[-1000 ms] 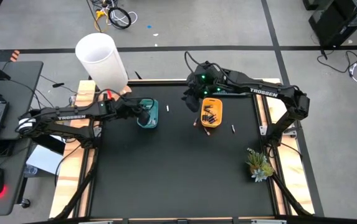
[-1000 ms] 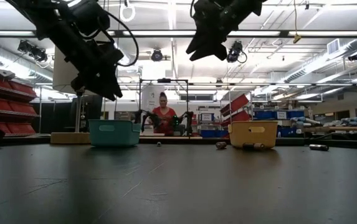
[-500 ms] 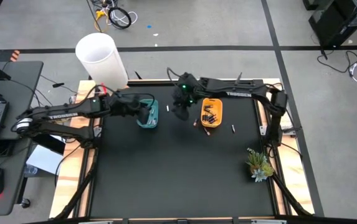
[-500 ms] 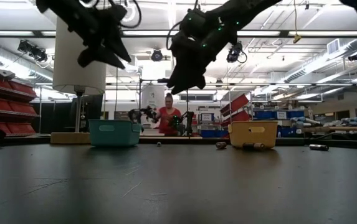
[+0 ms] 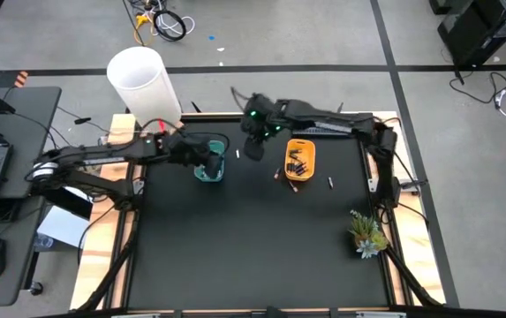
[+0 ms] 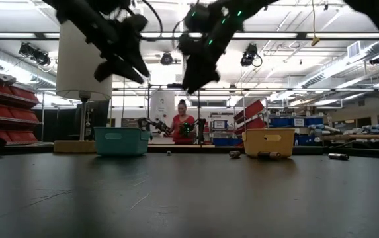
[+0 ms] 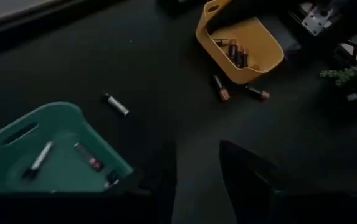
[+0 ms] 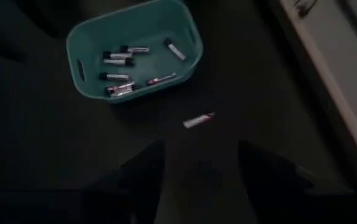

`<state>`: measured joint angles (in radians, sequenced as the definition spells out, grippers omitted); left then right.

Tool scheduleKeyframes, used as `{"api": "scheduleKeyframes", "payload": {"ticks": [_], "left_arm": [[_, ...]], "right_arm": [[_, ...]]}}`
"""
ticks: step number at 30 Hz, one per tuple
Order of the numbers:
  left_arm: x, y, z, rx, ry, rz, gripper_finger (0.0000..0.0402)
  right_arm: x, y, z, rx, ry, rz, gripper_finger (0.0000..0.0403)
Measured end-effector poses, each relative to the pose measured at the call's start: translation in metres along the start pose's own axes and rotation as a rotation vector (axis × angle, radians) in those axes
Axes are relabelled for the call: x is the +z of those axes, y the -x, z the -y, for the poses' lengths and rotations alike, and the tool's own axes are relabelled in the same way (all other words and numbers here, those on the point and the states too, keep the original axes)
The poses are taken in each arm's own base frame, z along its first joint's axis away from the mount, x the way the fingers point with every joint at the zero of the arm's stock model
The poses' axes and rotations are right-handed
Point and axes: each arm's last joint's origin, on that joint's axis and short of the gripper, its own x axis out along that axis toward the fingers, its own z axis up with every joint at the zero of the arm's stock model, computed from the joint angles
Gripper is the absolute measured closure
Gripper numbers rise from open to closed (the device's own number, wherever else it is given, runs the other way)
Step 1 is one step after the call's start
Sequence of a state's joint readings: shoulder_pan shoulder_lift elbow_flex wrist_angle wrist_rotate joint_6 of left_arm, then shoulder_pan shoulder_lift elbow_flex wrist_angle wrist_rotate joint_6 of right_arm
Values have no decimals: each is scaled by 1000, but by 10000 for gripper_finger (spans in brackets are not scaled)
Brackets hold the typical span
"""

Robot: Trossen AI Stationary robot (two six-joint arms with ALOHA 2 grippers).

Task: Sort batteries
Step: Put the silver battery into the blue bin

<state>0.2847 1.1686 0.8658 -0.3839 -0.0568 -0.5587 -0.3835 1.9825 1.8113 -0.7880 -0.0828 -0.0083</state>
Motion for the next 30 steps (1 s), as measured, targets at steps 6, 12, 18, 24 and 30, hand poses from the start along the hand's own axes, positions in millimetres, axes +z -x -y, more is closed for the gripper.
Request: {"api": "scheduleKeyframes", "payload": {"ticks": [6,12,18,24,30], "left_arm": [[13,-45,-8,-77,49,-16,288],[34,-90,-10,-13,38,-133,295],[59,-130,-18,93,54,-300,296],[75,-165,-31,154,16,-488,291],[84,-184,-38,199,25,-540,256]], "right_arm": [[-16,52,31,-136,6,-54,213],[-35,97,45,-170,-43,-14,218],[-62,117,44,-178,-66,24,218],[-85,120,39,-149,-115,79,222],[-95,116,31,-121,-118,97,226]]}}
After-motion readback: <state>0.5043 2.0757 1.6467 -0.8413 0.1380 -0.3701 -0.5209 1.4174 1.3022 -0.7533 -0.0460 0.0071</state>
